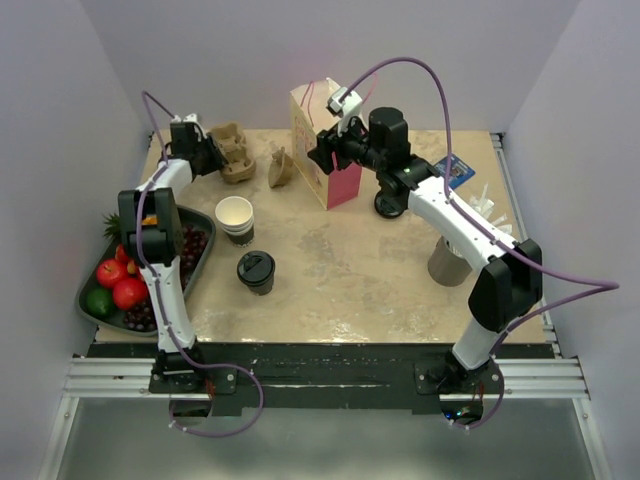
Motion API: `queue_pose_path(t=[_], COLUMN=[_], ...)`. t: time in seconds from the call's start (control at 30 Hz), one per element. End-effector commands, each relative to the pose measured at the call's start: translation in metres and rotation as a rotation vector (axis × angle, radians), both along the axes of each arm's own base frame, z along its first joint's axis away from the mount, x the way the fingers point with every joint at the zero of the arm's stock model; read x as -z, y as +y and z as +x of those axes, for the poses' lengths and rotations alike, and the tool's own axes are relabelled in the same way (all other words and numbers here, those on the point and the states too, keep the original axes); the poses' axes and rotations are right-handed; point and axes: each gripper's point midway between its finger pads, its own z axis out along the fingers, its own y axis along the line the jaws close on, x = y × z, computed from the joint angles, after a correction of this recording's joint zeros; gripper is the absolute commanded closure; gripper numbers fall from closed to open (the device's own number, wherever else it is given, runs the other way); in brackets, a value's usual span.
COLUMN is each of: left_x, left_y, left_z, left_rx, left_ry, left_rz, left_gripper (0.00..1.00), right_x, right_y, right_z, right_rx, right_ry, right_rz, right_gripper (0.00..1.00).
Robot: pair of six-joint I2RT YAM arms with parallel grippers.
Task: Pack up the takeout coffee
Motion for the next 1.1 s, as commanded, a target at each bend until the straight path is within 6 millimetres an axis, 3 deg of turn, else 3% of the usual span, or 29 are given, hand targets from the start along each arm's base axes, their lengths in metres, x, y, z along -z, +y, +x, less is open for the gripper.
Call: queue_pose_path(t=[0.0,0.03,0.23,0.33,0.37,0.43,0.5,0.53,0.6,0.63,0.7,0.73,0.77,0.8,0.87,0.9,0.93,0.97,1.0,1.07], left_x=[-0.095,-0.106,-0.207,-0.231,-0.248,-0.258,-0.28,-0.299,-0.31,-0.327,-0.323,-0.337,-0.336,-0.322,-0.328,-0.313,-0.313,-0.309,-0.295,-0.291], left_y=[0.007,0.015,0.017,0.011,0.003,-0.006,-0.017,-0.023,-0.035,-0.041,-0.052,-0.057,-0.063,-0.069,-0.083,-0.092,-0.098,-0.105,-0.117,-0.133], left_z=[0.008,0.009,-0.003,-0.019,-0.029,-0.043,-0.064,-0.078,-0.096,-0.112,-0.132,-0.15,-0.161,-0.171,-0.2,-0.208,-0.223,-0.231,-0.24,-0.257], left_rx=[0.059,0.049,0.177,0.236,0.279,0.315,0.366,0.386,0.435,0.458,0.496,0.515,0.539,0.551,0.605,0.627,0.647,0.667,0.695,0.743], left_ry=[-0.214,-0.239,-0.475,-0.514,-0.536,-0.536,-0.56,-0.584,-0.582,-0.608,-0.592,-0.623,-0.621,-0.593,-0.614,-0.587,-0.587,-0.578,-0.543,-0.528], left_rz=[-0.039,-0.052,-0.108,-0.133,-0.143,-0.184,-0.208,-0.22,-0.24,-0.238,-0.257,-0.244,-0.25,-0.266,-0.258,-0.268,-0.257,-0.263,-0.287,-0.303], left_gripper=[0.62,0.64,0.69,0.7,0.71,0.72,0.72,0.72,0.72,0.72,0.72,0.71,0.71,0.71,0.71,0.71,0.71,0.71,0.71,0.71], right_x=[-0.038,-0.042,-0.054,-0.065,-0.071,-0.079,-0.092,-0.091,-0.103,-0.103,-0.104,-0.113,-0.118,-0.124,-0.127,-0.13,-0.123,-0.131,-0.129,-0.13], right_y=[-0.011,-0.014,-0.023,-0.029,-0.031,-0.033,-0.036,-0.04,-0.048,-0.053,-0.064,-0.074,-0.081,-0.087,-0.107,-0.122,-0.133,-0.147,-0.169,-0.189], right_z=[-0.01,-0.011,-0.016,-0.017,-0.019,-0.022,-0.026,-0.027,-0.034,-0.038,-0.041,-0.048,-0.049,-0.053,-0.062,-0.061,-0.064,-0.07,-0.066,-0.075], right_rx=[0.02,0.024,0.042,0.055,0.055,0.052,0.055,0.061,0.067,0.072,0.105,0.126,0.153,0.164,0.198,0.227,0.243,0.273,0.331,0.37], right_ry=[-0.078,-0.089,-0.118,-0.129,-0.139,-0.153,-0.174,-0.163,-0.197,-0.193,-0.208,-0.222,-0.225,-0.229,-0.208,-0.22,-0.196,-0.213,-0.205,-0.191], right_rz=[0.028,0.025,0.026,0.044,0.051,0.056,0.065,0.05,0.03,0.011,-0.015,-0.006,-0.003,0.001,-0.027,-0.057,-0.087,-0.09,-0.105,-0.121], right_gripper=[0.37,0.37,0.37,0.37,0.37,0.38,0.38,0.38,0.38,0.38,0.38,0.38,0.38,0.38,0.38,0.38,0.38,0.38,0.38,0.39])
